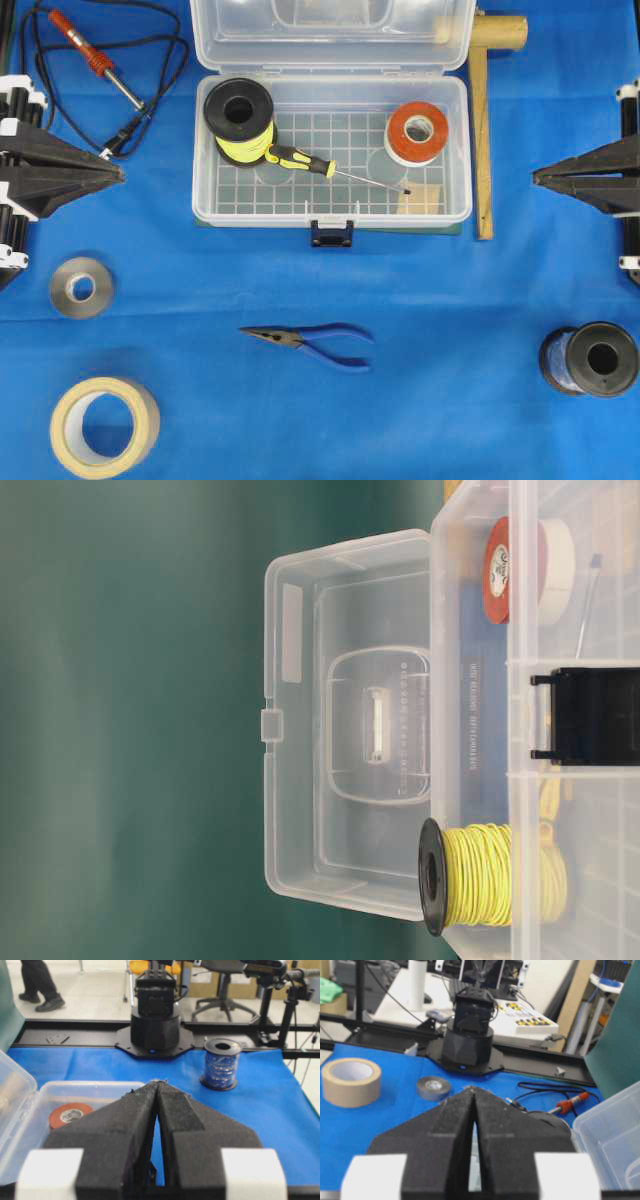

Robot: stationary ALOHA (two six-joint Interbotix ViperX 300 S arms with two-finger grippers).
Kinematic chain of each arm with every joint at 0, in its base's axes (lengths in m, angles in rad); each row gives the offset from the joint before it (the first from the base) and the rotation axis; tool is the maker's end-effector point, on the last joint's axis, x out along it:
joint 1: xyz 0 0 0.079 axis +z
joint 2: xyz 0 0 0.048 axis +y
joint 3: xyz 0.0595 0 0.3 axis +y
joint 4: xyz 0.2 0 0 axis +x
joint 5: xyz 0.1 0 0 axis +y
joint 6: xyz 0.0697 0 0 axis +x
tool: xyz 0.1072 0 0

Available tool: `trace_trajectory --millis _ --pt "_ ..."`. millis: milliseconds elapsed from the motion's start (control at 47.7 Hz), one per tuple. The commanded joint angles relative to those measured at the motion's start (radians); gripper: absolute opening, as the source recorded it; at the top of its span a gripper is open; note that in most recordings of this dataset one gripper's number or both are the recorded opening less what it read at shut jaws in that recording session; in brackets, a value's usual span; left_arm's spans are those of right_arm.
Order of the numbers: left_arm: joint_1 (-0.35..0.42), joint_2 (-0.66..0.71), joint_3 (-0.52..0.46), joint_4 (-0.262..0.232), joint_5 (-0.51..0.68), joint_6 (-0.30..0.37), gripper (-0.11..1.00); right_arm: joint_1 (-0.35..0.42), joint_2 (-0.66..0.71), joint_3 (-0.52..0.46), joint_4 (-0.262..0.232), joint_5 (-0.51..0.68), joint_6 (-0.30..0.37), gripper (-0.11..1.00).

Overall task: Pick the screwdriver from the toolbox among several items.
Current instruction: 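Move the right gripper over the toolbox toward the yellow-black screwdriver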

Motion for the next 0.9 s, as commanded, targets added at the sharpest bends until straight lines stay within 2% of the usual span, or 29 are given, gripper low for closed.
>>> trace_trajectory --millis 0,105,189,314,629,713,881 --pt "-0.003 0.008 -0.018 -0.029 -0.005 0.000 0.00 0.000 0.011 -0.018 0.009 -0.003 0.021 0.00" --pt "-0.002 0.012 -0.018 -0.031 -0.003 0.000 0.00 -0.009 0.063 -0.072 0.057 0.069 0.041 0.00" --pt "-0.002 0.012 -0.018 -0.031 -0.005 -0.002 0.00 -0.020 0.117 -0.132 0.075 0.140 0.057 0.00" --pt "-0.003 0.014 -0.018 -0.031 -0.006 -0.002 0.00 -0.057 0.218 -0.238 0.084 0.235 0.089 0.00" --pt "-0.003 0.015 -0.018 -0.031 -0.011 -0.002 0.00 -0.170 0.503 -0.502 0.086 0.483 0.222 0.02" --pt "-0.003 0.017 -0.020 -0.031 -0.012 0.000 0.00 -0.201 0.588 -0.568 0.086 0.551 0.252 0.16" --pt "-0.003 0.017 -0.017 -0.031 -0.014 0.000 0.00 -0.244 0.787 -0.732 0.077 0.715 0.275 0.66"
